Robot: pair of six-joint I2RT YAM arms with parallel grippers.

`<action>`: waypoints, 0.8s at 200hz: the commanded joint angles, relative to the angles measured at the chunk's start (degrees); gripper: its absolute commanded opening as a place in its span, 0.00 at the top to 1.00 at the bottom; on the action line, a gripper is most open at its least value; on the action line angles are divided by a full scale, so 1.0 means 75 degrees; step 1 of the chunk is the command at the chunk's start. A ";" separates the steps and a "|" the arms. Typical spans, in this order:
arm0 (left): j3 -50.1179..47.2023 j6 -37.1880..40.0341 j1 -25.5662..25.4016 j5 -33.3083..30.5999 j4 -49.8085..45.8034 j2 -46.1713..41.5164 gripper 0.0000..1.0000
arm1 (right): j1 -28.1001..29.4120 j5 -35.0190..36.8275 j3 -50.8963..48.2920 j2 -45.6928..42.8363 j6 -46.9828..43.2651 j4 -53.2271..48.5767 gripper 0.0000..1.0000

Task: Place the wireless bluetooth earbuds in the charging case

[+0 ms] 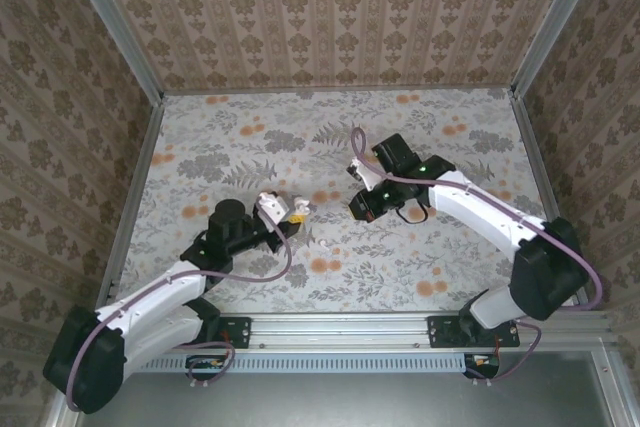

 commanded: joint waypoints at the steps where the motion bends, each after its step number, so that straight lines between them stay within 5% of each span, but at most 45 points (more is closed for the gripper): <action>1: -0.0190 -0.0311 0.0137 -0.0345 0.0219 -0.0317 1.00 | -0.0114 -0.0228 -0.0336 0.0427 0.0569 0.0827 0.96; 37: -0.0478 -0.0574 0.0271 -0.0785 0.0192 -0.0596 1.00 | 0.0114 -0.0127 -0.0650 0.0535 0.1248 0.1593 0.94; 71: -0.0397 -0.0790 0.0296 -0.1110 -0.0207 -0.0897 1.00 | 0.0835 0.1358 -0.0633 0.0609 0.1805 0.1488 0.78; 103: -0.0325 -0.0874 0.0318 -0.1329 -0.0572 -0.1295 1.00 | 0.1512 0.2499 -0.0616 0.0781 0.3156 0.1597 0.73; 160: -0.0240 -0.0930 0.0325 -0.1300 -0.1092 -0.1836 1.00 | 0.2380 0.2868 0.1009 0.2123 0.0227 0.0172 0.57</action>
